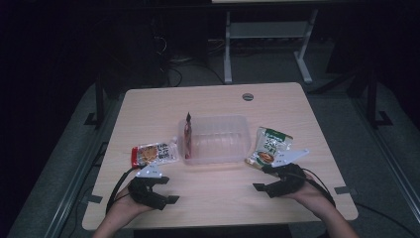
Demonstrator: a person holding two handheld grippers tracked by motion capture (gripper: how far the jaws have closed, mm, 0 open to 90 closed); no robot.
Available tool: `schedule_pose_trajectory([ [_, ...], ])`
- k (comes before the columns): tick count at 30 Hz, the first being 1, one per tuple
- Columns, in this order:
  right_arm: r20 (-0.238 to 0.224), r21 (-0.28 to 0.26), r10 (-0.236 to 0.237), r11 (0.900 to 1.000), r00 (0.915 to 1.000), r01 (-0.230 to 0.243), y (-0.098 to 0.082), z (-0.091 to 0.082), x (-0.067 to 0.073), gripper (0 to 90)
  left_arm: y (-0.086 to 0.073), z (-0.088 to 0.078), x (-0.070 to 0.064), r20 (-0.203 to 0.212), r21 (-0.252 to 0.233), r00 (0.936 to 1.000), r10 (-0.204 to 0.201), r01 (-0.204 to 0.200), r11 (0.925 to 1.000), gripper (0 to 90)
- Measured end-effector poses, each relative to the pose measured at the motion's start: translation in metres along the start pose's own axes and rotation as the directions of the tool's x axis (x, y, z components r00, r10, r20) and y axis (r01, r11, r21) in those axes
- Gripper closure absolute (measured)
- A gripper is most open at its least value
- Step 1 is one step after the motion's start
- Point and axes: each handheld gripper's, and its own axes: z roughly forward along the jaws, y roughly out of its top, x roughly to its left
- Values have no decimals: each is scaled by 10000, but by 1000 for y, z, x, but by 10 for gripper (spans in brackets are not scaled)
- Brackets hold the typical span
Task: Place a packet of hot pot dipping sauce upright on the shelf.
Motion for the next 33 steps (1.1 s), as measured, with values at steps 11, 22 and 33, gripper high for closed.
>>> schedule_pose_trajectory([
  [11,317,-41,785,9969,9964,-784,-28,-14,-11,285,10,-16,19,-646,-209,9976,-261,248,9995,534],
  [22,302,15,691,9976,9972,-692,-27,-12,-8,283,32,-26,68,-1917,-232,9784,-779,748,9969,897],
  [33,321,64,624,9980,9975,-626,-26,-10,-7,284,42,-9,137,-3318,-180,9269,-1752,1795,9836,898],
])
